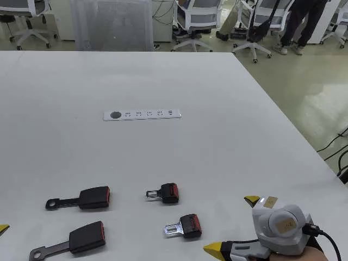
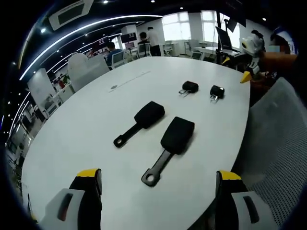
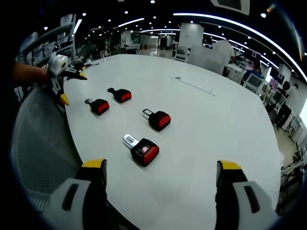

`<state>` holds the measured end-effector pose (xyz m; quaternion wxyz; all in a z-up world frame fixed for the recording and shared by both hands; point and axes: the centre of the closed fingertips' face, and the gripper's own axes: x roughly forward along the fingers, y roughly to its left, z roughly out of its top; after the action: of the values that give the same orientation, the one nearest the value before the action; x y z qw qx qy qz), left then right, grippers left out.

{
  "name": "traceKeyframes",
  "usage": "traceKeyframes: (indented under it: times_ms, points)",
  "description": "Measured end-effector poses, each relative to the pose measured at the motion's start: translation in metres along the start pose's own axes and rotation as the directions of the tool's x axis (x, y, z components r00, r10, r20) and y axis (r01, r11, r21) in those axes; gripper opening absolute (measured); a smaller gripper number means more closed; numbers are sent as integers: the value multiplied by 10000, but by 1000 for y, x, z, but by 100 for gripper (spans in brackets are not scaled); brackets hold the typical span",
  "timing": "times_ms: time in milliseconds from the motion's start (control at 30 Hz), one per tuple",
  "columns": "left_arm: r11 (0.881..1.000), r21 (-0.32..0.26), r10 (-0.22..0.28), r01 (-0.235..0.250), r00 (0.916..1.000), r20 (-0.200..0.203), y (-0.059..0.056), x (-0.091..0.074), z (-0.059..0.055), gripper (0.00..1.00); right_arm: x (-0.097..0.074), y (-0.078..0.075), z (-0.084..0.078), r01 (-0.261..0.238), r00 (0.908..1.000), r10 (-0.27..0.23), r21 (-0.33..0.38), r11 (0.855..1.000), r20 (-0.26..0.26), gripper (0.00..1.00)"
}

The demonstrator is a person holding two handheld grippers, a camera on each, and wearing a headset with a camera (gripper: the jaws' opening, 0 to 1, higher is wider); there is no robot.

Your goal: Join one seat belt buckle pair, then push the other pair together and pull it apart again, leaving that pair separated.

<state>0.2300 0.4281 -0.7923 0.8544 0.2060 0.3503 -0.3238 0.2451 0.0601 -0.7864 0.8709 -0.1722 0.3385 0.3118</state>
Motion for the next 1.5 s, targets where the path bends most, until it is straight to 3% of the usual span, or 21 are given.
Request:
traceKeyframes:
  times_ms: [700, 867, 1000, 1200, 1500]
  points:
    - [9999, -118, 110, -108, 9999, 111, -5, -2, -1, 100, -3, 9, -10, -89, 9997, 91, 78, 9999, -224, 92]
    - [9999, -109, 55, -55, 10000, 48, -8, -2, -6, 100, -4, 16, -10, -320, 9994, 315, -354, 9989, -139, 94]
    - [9999, -134, 90, -89, 9999, 76, -8, -2, -6, 100, -5, 15, -9, -268, 9996, 265, -575, 9980, -55, 94]
    - [9999, -30, 97, -97, 9998, 185, -12, 1, -6, 100, -7, 9, -4, -47, 9998, 54, -352, 9994, 193, 94]
    - [9993, -110, 368, -364, 9986, 376, -5, 0, -3, 100, -11, 3, -5, 127, 9993, -123, -99, 9999, 353, 96]
